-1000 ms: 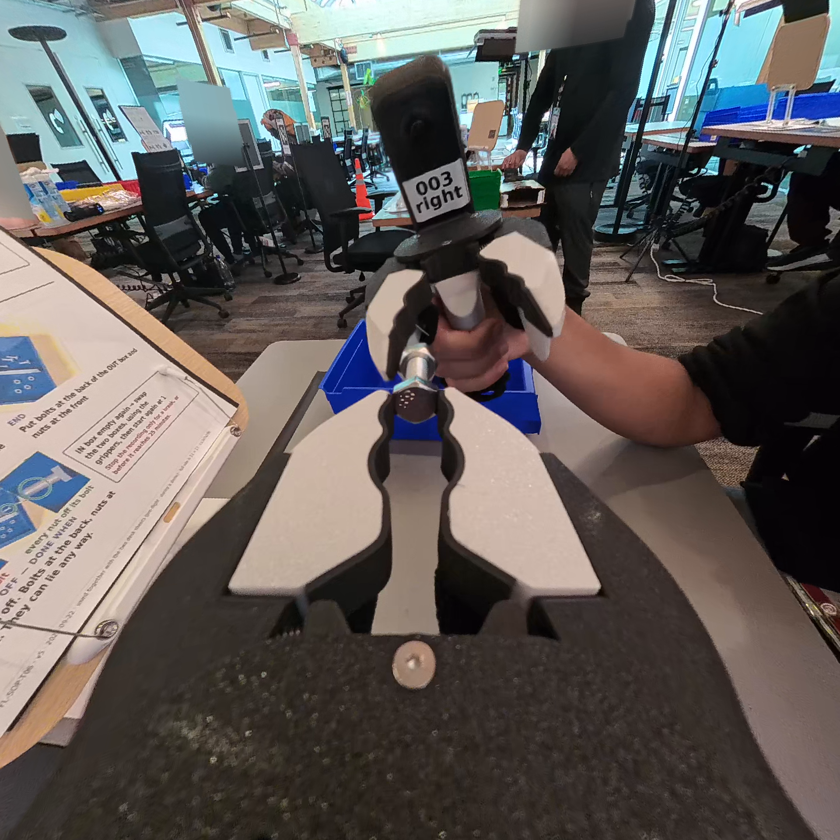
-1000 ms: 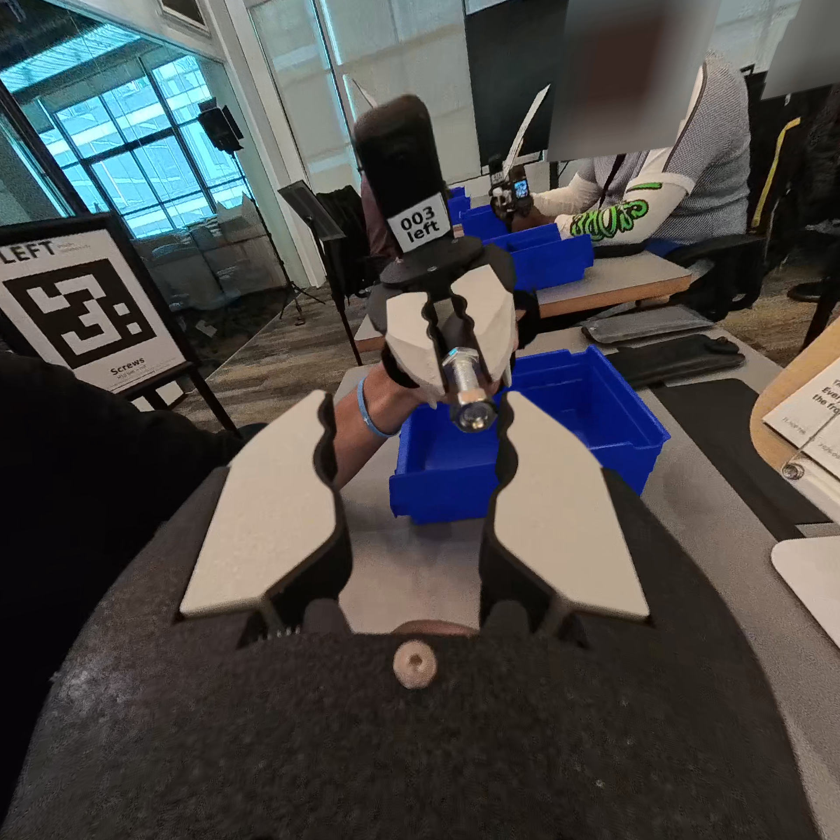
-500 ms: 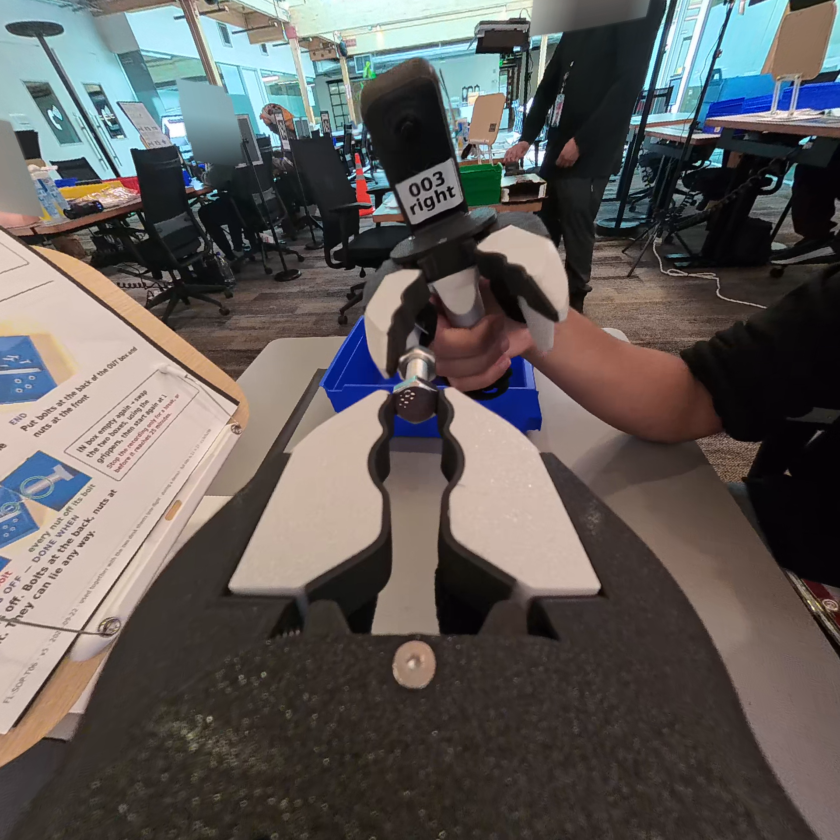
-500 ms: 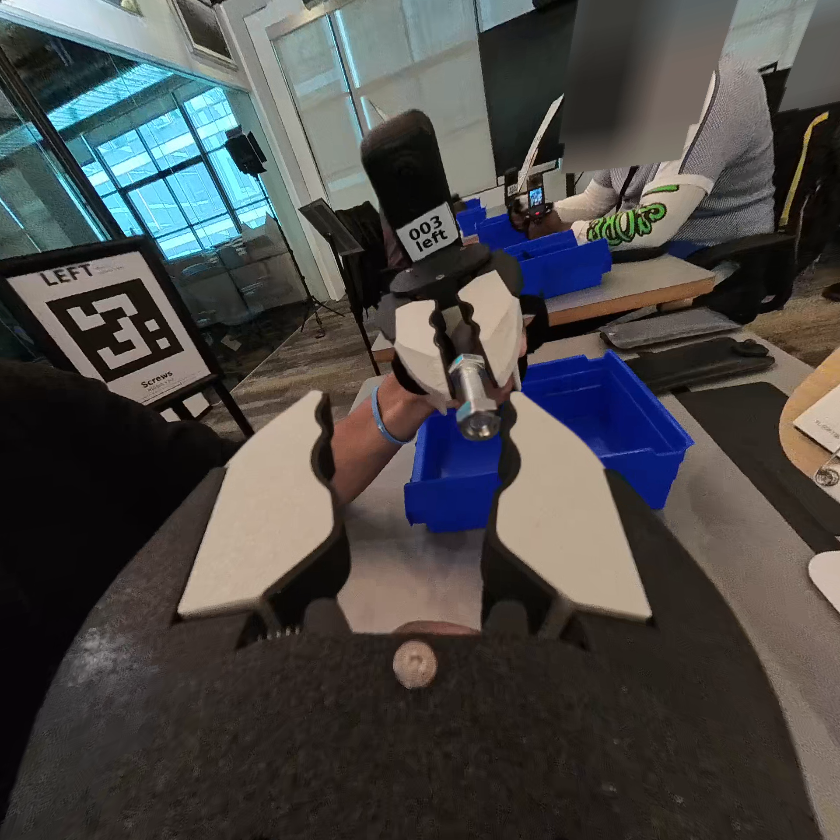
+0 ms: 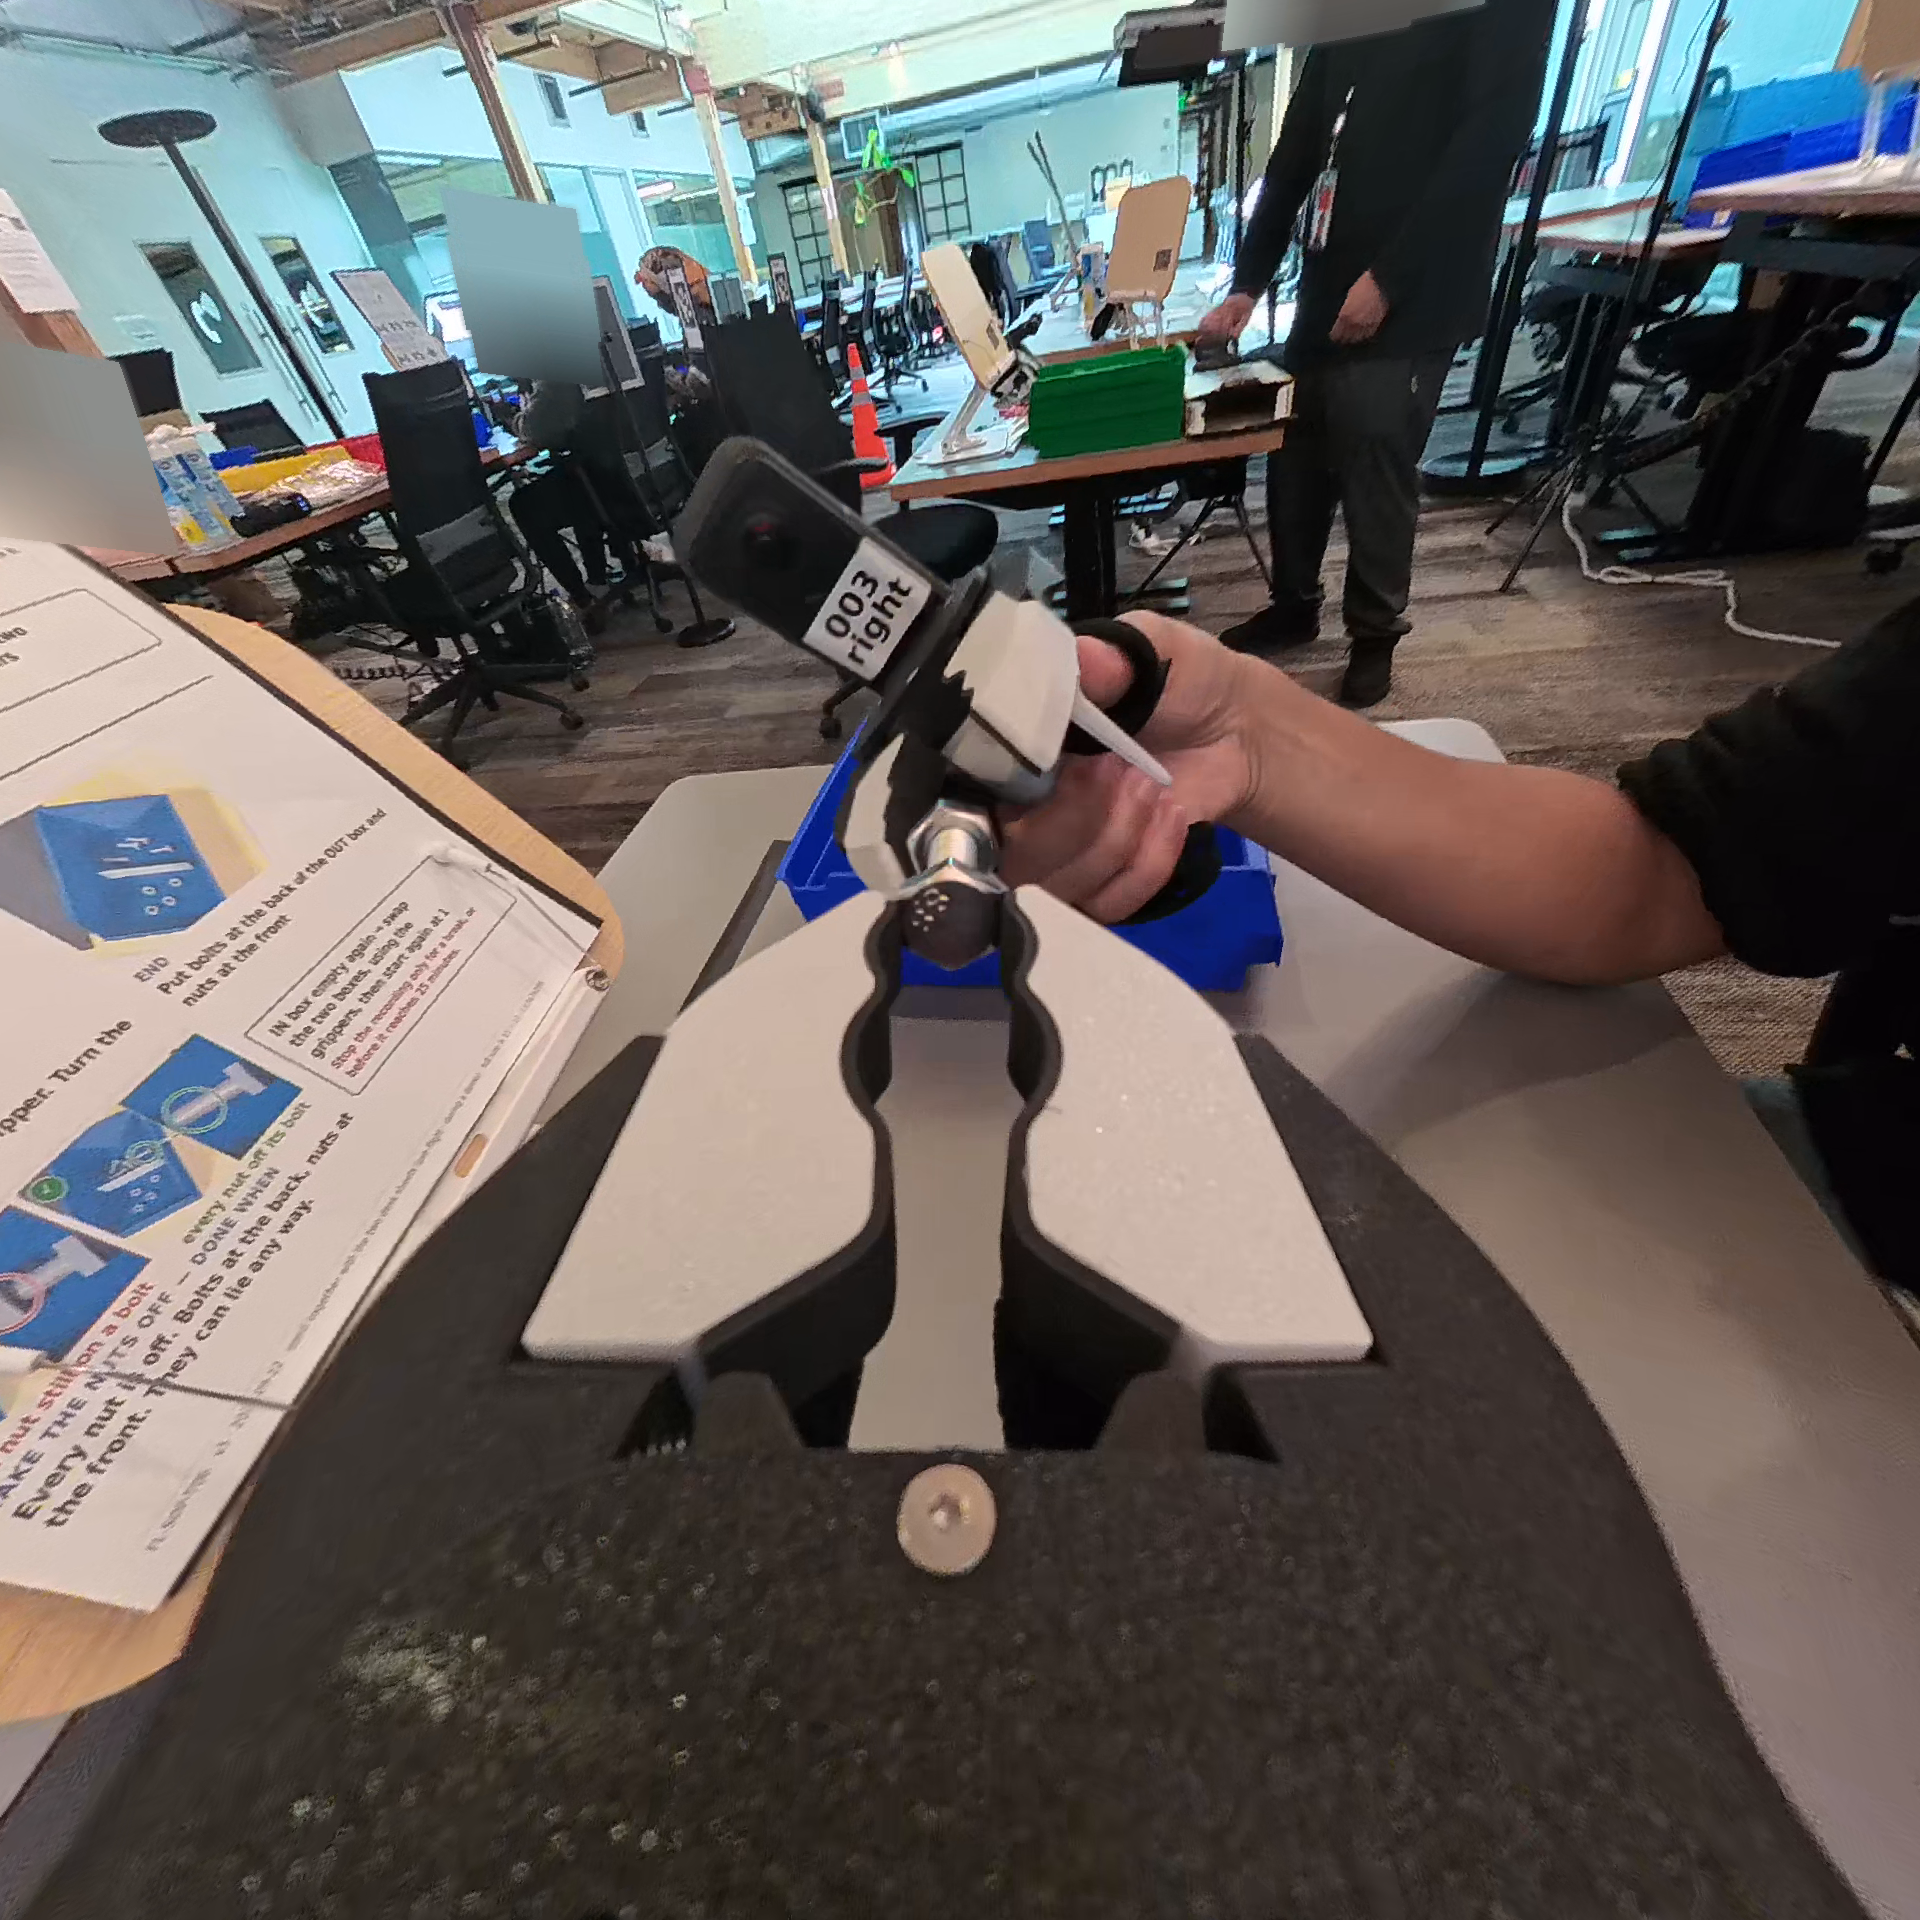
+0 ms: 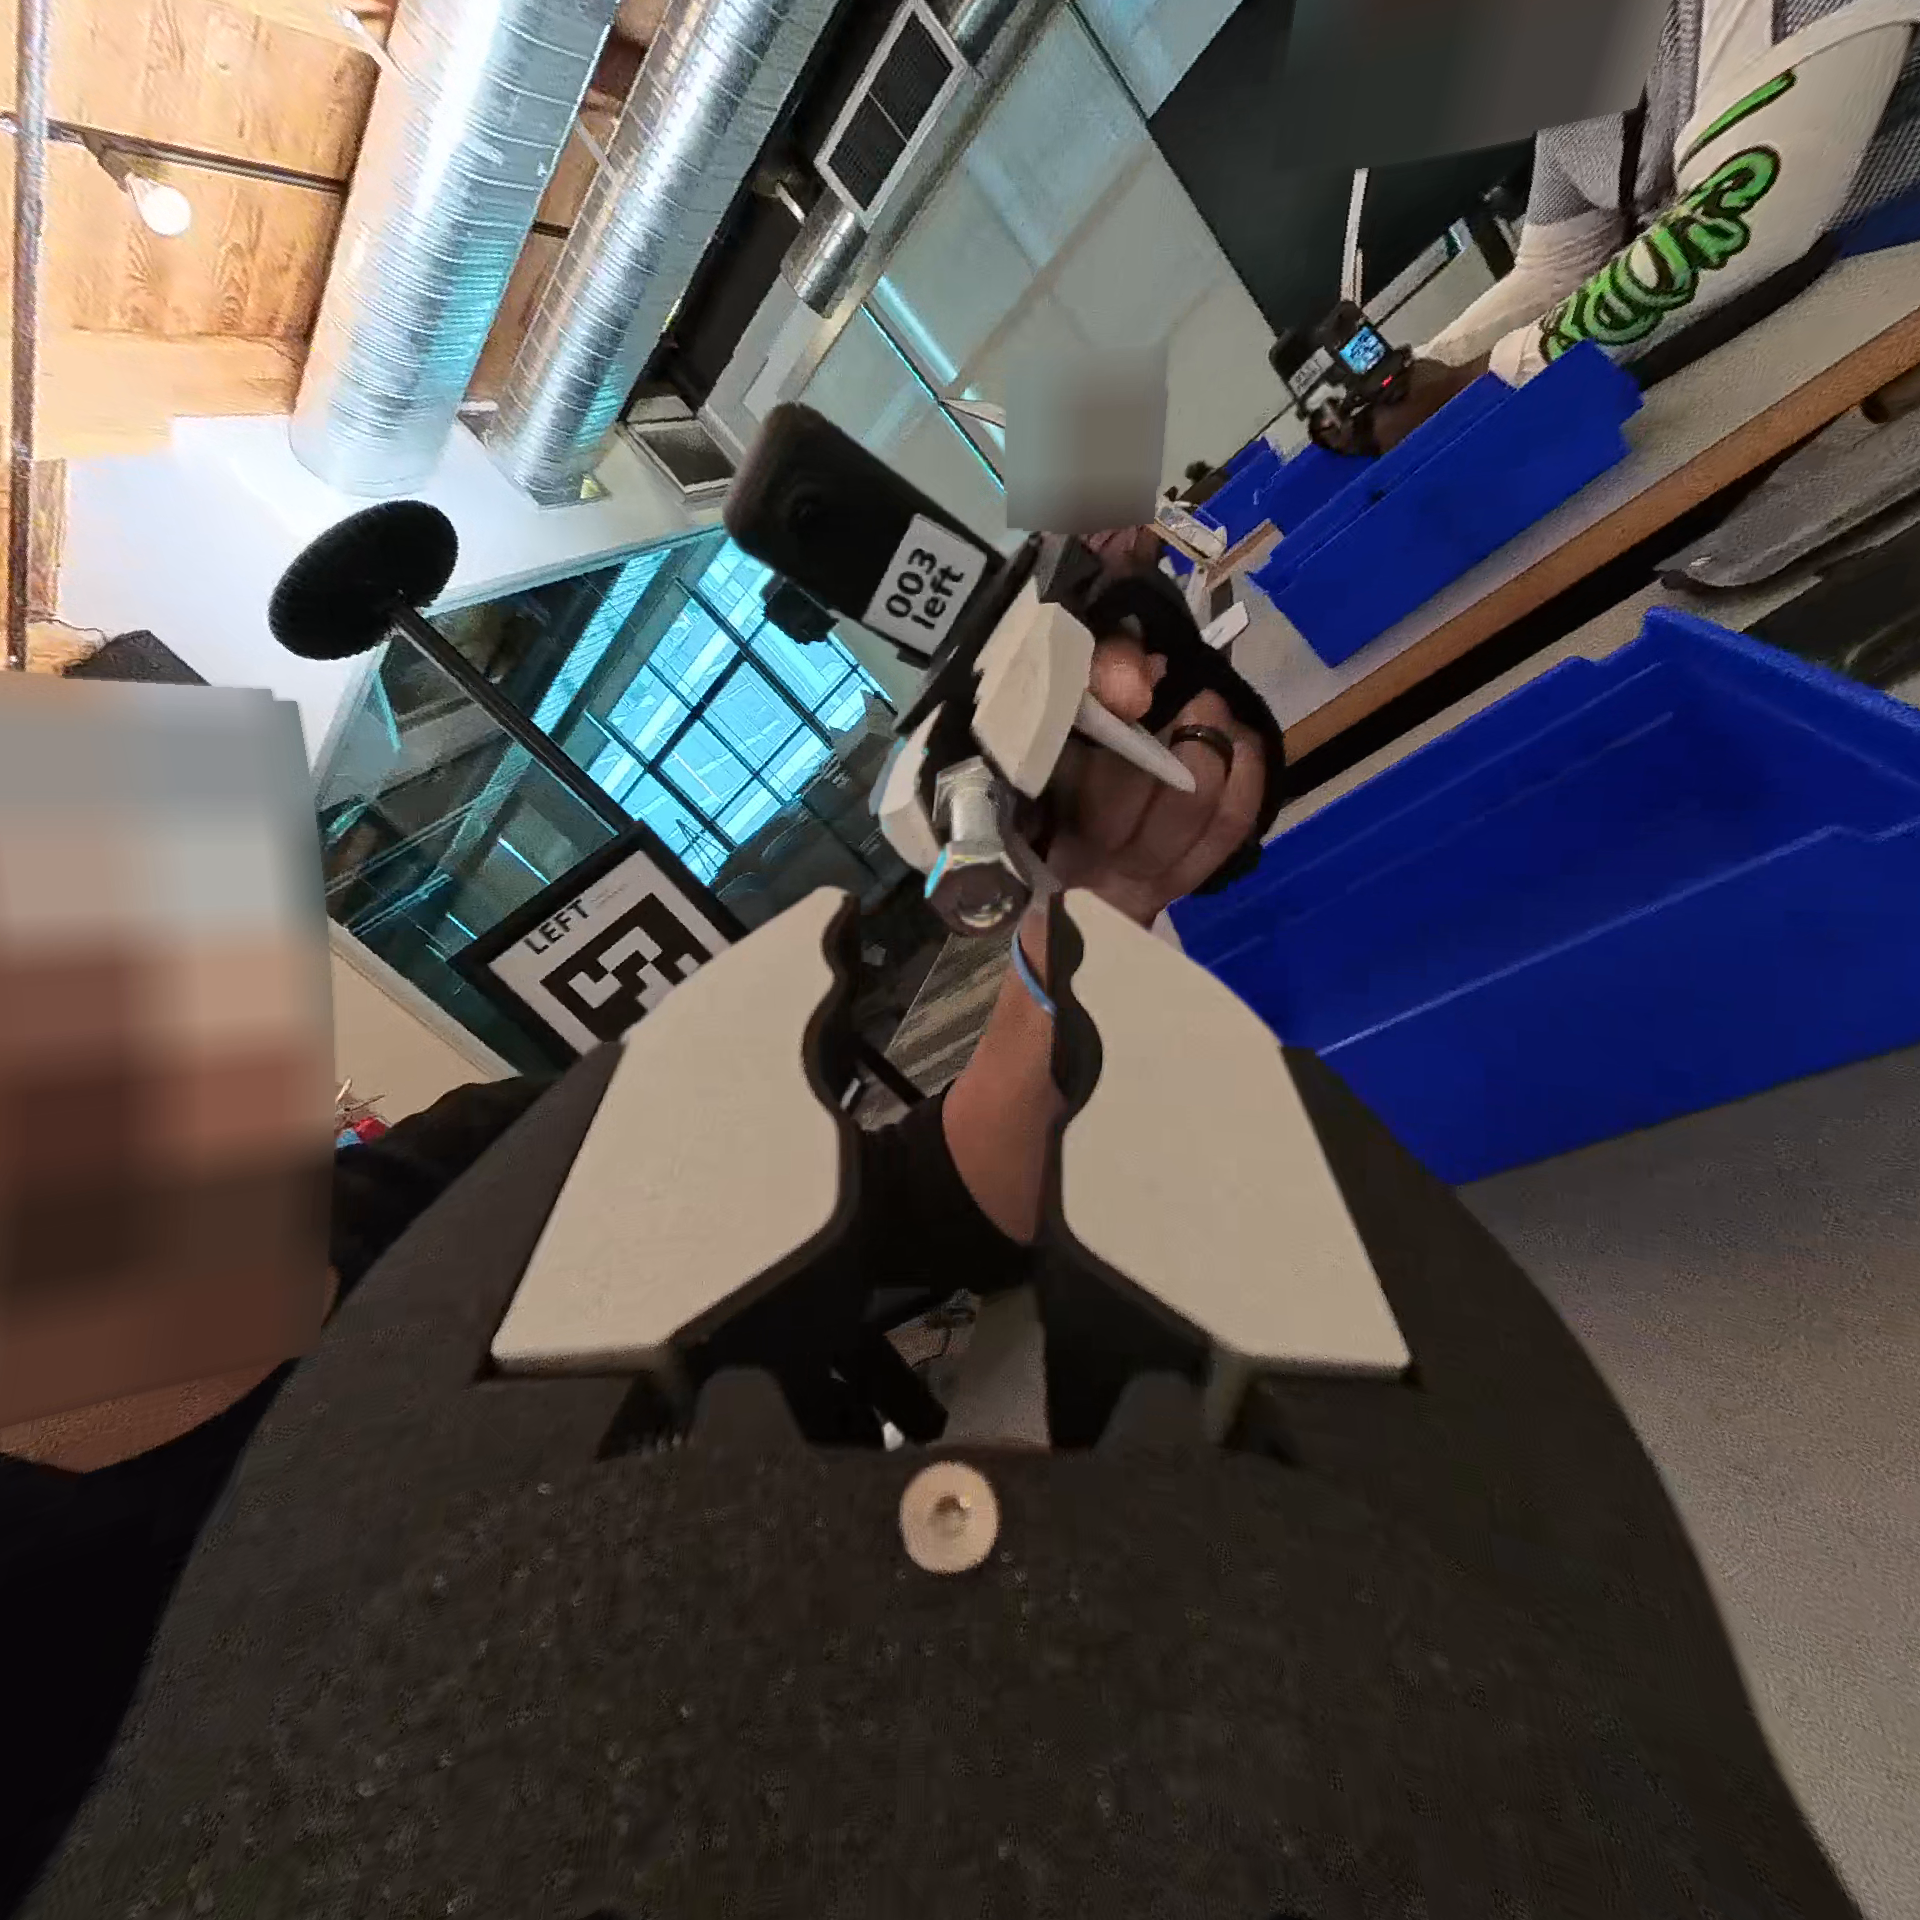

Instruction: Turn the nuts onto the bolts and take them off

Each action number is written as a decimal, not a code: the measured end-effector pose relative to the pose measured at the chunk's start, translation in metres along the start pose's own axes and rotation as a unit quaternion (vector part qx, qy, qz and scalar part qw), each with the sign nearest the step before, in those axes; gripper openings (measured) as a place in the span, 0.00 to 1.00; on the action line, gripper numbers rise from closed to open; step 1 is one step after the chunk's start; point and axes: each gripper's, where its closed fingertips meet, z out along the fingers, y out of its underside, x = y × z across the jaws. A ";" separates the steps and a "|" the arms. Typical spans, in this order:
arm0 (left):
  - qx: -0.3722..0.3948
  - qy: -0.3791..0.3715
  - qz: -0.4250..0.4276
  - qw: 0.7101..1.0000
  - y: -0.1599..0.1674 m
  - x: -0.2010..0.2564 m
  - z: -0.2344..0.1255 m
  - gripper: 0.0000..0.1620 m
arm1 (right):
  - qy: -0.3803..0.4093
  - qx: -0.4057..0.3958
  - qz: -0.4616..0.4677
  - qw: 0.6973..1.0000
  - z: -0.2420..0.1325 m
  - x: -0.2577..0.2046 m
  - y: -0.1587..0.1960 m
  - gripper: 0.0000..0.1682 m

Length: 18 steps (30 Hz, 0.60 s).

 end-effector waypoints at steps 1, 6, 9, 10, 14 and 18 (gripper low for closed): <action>-0.005 -0.004 0.004 1.000 0.002 -0.001 0.001 0.10 | 0.002 -0.005 0.002 1.000 0.002 0.001 0.003 0.20; -0.012 0.001 0.018 1.000 0.004 0.003 0.005 0.10 | -0.004 -0.003 0.013 1.000 0.004 0.003 0.003 0.17; -0.016 -0.002 0.019 1.000 0.004 0.003 0.006 0.10 | 0.004 -0.008 -0.002 1.000 0.002 0.004 0.004 0.12; -0.017 -0.005 0.019 1.000 0.004 0.002 0.006 0.10 | 0.015 -0.007 -0.021 1.000 0.002 0.004 0.002 0.11; -0.002 0.015 0.003 1.000 0.000 0.005 0.003 0.10 | 0.069 -0.034 -0.172 0.982 0.006 0.002 0.004 0.10; 0.009 0.043 -0.012 0.999 -0.003 0.011 -0.001 0.10 | 0.152 -0.082 -0.387 0.906 0.010 0.002 0.008 0.10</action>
